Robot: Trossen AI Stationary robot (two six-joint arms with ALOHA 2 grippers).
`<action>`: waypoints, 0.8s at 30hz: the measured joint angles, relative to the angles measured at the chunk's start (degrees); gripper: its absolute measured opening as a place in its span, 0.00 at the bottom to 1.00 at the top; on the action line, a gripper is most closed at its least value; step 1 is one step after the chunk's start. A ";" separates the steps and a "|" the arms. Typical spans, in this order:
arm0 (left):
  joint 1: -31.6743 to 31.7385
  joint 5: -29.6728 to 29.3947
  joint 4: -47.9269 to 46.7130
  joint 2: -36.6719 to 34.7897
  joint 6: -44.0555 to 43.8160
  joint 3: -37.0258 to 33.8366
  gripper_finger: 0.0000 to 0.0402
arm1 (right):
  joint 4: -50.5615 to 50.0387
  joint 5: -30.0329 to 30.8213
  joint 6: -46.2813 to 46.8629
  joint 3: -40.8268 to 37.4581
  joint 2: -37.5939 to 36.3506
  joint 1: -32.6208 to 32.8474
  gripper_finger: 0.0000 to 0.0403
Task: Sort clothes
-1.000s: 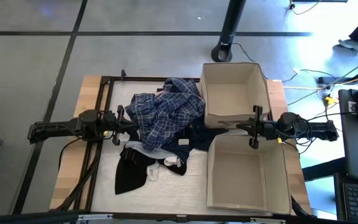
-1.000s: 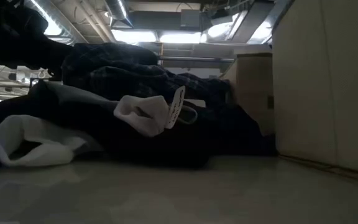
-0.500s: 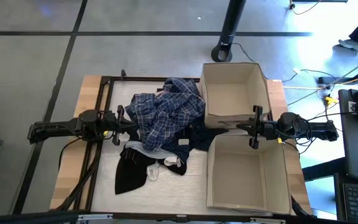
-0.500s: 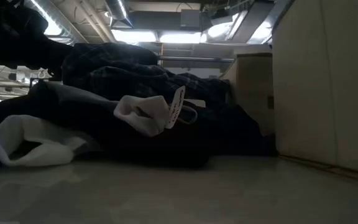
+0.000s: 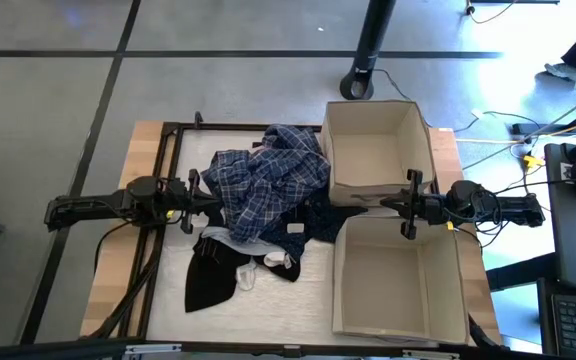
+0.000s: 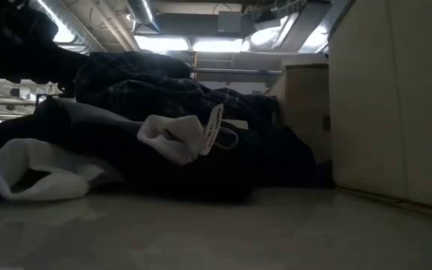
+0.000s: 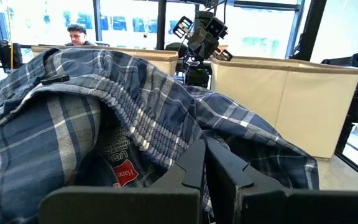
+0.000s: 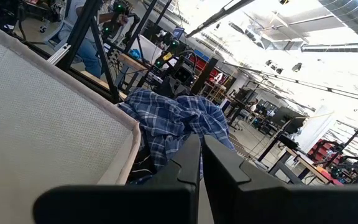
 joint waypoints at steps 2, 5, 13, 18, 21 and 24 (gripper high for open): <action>0.00 0.02 0.02 -0.02 -0.02 0.00 0.01 | -0.01 0.00 0.00 0.00 0.01 -0.01 0.05; -0.01 0.02 0.01 0.00 -0.02 -0.02 0.01 | -0.01 0.00 0.00 0.00 0.01 0.00 0.05; -0.02 0.02 0.00 -0.01 -0.02 -0.01 0.01 | 0.00 0.01 0.00 0.02 -0.01 0.00 0.05; 0.00 -0.37 0.59 -0.02 2.82 -0.02 0.01 | 0.00 0.03 0.00 0.00 0.01 -0.01 0.05; 0.00 -0.56 3.27 0.00 5.07 -0.02 0.01 | 0.40 0.70 0.00 0.00 0.01 -0.02 0.05; 0.00 -0.59 6.42 0.00 0.83 -0.02 0.01 | 2.68 1.55 0.47 0.00 0.01 -0.02 0.05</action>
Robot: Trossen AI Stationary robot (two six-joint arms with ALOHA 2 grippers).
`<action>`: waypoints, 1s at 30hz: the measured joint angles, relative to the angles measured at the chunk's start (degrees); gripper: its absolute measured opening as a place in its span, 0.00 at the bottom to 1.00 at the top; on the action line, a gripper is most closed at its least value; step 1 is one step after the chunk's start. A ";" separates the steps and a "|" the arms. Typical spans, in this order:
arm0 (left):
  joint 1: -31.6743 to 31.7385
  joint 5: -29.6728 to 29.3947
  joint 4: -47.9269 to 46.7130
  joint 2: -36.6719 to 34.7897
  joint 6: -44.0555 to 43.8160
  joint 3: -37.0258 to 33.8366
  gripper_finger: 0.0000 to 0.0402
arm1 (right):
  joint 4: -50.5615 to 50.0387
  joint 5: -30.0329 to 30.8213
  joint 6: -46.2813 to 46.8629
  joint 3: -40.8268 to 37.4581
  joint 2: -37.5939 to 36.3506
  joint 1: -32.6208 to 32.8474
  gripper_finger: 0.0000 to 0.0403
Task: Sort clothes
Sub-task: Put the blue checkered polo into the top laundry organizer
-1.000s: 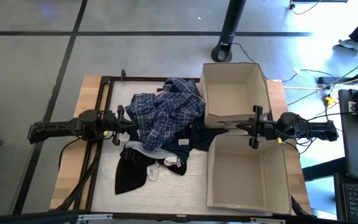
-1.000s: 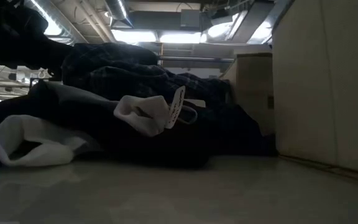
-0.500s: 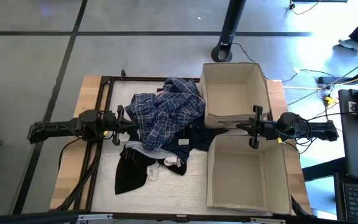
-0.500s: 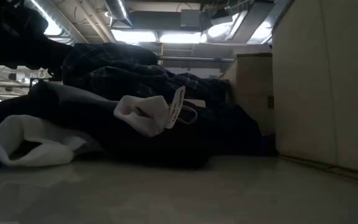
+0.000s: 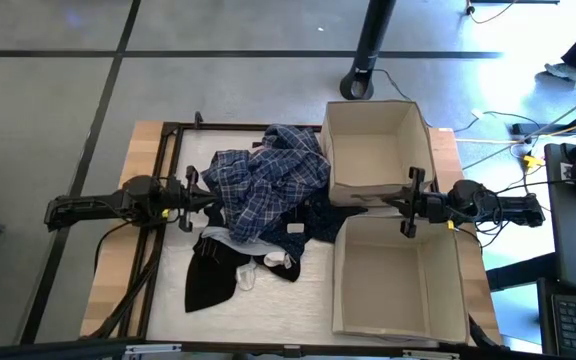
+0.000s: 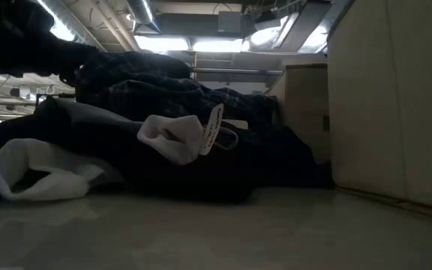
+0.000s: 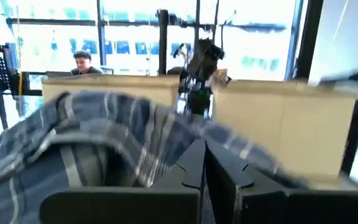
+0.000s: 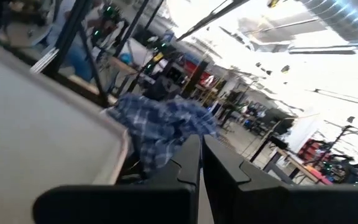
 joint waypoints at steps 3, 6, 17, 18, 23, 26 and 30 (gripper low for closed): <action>0.00 -0.12 3.91 0.00 -3.08 0.00 0.01 | 3.36 -0.29 3.90 0.00 0.00 0.00 0.05; 0.09 -0.20 8.08 0.00 -1.60 0.00 0.01 | 6.87 -0.57 7.13 0.00 0.00 0.00 0.05; 0.07 -0.24 19.02 0.19 9.38 0.00 0.01 | 17.68 4.72 5.78 2.91 3.66 0.00 0.05; 0.09 -0.26 20.06 0.31 10.62 0.00 0.01 | 17.23 5.17 5.69 3.75 5.51 0.00 0.05; 0.09 -0.24 24.25 0.51 14.40 0.25 0.01 | 17.30 7.41 2.37 11.22 18.69 0.00 0.05; 0.09 -0.24 23.85 0.55 17.15 0.34 0.01 | 16.52 7.72 -0.45 17.67 28.28 0.00 0.05; -0.05 -0.22 19.90 0.55 14.58 0.39 0.01 | 10.78 9.17 -2.95 29.01 39.48 0.00 0.05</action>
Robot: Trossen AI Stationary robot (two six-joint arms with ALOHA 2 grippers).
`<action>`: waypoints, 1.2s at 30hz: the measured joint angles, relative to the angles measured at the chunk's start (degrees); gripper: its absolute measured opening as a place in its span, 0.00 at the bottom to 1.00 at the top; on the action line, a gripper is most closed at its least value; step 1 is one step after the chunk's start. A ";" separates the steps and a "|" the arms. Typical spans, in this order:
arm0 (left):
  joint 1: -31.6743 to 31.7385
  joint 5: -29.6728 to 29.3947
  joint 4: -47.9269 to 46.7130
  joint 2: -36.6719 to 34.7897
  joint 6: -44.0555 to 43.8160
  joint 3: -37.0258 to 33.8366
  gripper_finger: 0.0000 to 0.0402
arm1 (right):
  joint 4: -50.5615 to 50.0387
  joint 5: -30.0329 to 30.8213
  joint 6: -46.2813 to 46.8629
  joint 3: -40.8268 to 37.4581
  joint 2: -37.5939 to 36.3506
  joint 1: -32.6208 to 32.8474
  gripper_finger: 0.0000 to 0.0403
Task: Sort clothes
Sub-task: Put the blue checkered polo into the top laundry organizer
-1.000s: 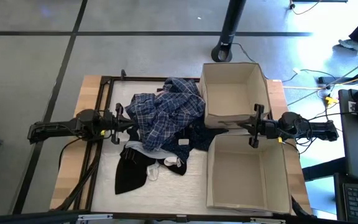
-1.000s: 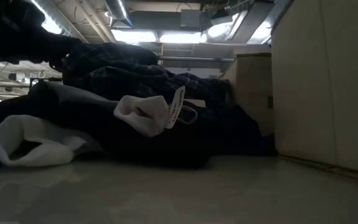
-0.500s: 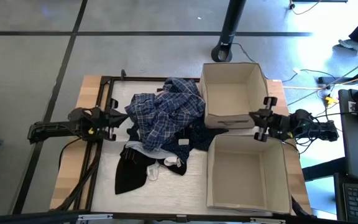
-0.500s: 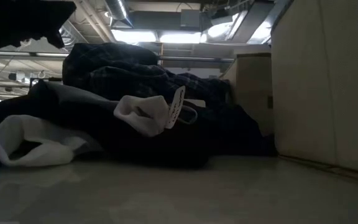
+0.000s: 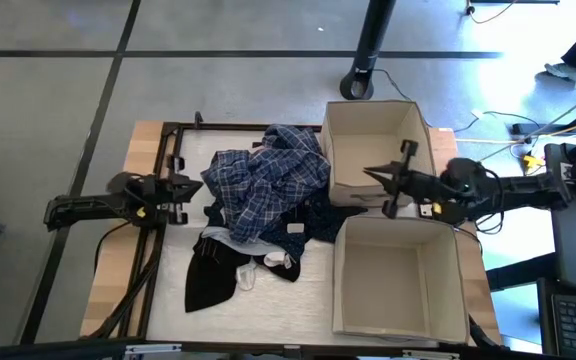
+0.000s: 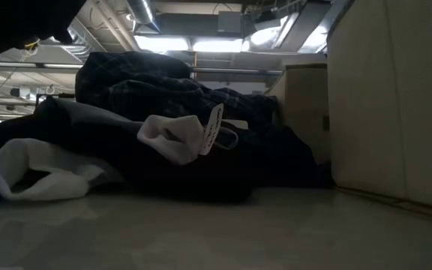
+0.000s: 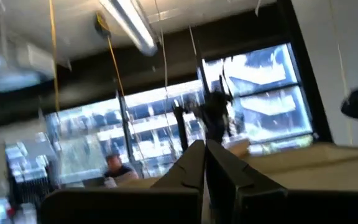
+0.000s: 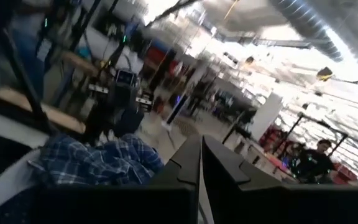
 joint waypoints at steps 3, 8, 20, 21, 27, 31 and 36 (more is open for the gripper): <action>-0.02 0.00 -3.60 0.00 -0.44 0.02 0.01 | -4.83 3.26 -0.93 9.51 9.14 0.00 0.05; -0.02 0.00 -6.42 0.00 -4.97 0.07 0.01 | -13.35 10.42 -6.03 24.43 23.00 0.00 0.05; -0.02 -0.04 -8.24 0.15 -5.96 0.13 0.01 | -28.90 14.77 -13.98 53.35 47.84 -0.59 0.06; -0.02 -0.04 -8.37 0.13 -5.64 0.13 0.01 | -31.15 14.48 -14.03 55.50 49.53 -0.80 0.08; -0.02 -0.04 -8.51 0.13 -5.22 0.13 0.01 | -47.52 6.23 -12.53 69.94 59.77 -2.81 0.34; -0.02 -0.04 -8.51 0.13 -4.90 0.13 0.01 | -57.74 2.78 -11.85 79.91 66.67 -4.14 0.57; -0.02 -0.04 -8.55 0.13 -4.90 0.15 0.01 | -62.22 2.92 -11.94 84.79 72.10 -5.95 0.80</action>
